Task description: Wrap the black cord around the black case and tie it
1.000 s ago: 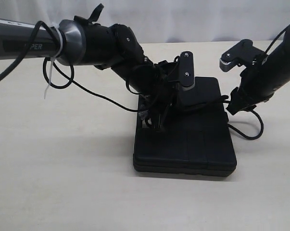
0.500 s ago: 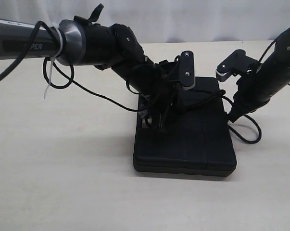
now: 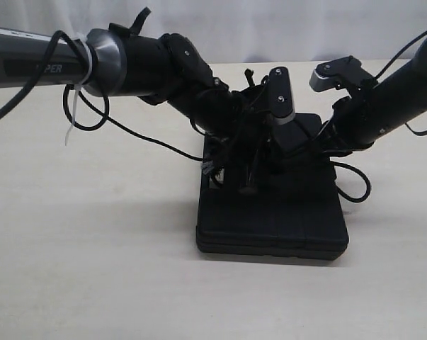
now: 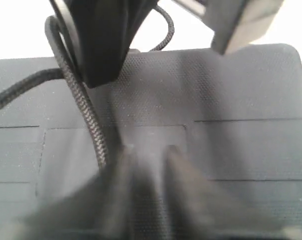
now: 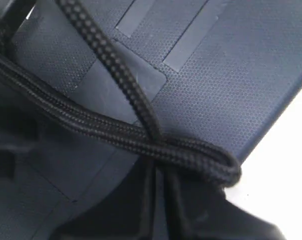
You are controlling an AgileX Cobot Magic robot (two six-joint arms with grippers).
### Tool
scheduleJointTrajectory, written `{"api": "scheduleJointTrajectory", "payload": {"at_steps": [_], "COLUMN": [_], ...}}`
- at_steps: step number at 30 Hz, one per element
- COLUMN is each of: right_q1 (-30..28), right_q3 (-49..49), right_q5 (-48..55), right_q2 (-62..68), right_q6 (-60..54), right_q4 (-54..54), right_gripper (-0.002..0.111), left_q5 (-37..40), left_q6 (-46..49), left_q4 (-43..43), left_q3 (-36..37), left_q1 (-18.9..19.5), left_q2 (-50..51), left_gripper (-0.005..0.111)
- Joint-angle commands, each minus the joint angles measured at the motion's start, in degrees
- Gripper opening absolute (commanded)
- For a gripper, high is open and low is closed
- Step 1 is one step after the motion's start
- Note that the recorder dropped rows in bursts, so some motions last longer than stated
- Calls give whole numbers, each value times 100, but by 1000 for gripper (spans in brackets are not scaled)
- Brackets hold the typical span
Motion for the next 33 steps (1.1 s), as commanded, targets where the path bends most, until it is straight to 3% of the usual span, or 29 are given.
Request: {"api": "scheduleJointTrajectory", "payload": {"at_steps": [1,5,7,9,13,17,25,27,29,30,33], "right_q1": [1,1,1,1,1,1,1,1,1,1,1], "right_q3": [23,23,23,23,23,23,23,23,23,23,12], "right_q5": [47,47,47,47,83,83,581,595,557,545,351], "right_q2": [-52,-52,-52,-52,-52,-52,-52,-52,-52,-52,-366], "right_q6": [-101,-214,-214,-214,-454,-691,-1653,-1652,-1652,-1652,-1194], "right_q4": [58,58,81,97,364,596,1277,1292,1292,1275,510], "right_gripper": [4,4,4,4,4,4,4,4,4,8,52], "left_q5": [-447,-1068,-1183,-1105,-1012,-166,15,83,164,324,450], "left_q6": [-354,-2449,-3106,-3137,-1969,-421,186,268,309,507,968], "left_q4": [-63,147,-474,-1356,-3212,-4850,-4850,-4850,-4850,-4850,-4850], "left_q3": [-37,-37,-37,-37,-37,-37,-103,-103,-103,-103,-113], "left_q1": [4,166,328,464,588,613,601,601,601,601,658], "left_q2": [-105,-325,-341,-263,146,463,643,643,643,643,599], "left_gripper": [54,54,54,54,54,54,53,43,15,0,0]}}
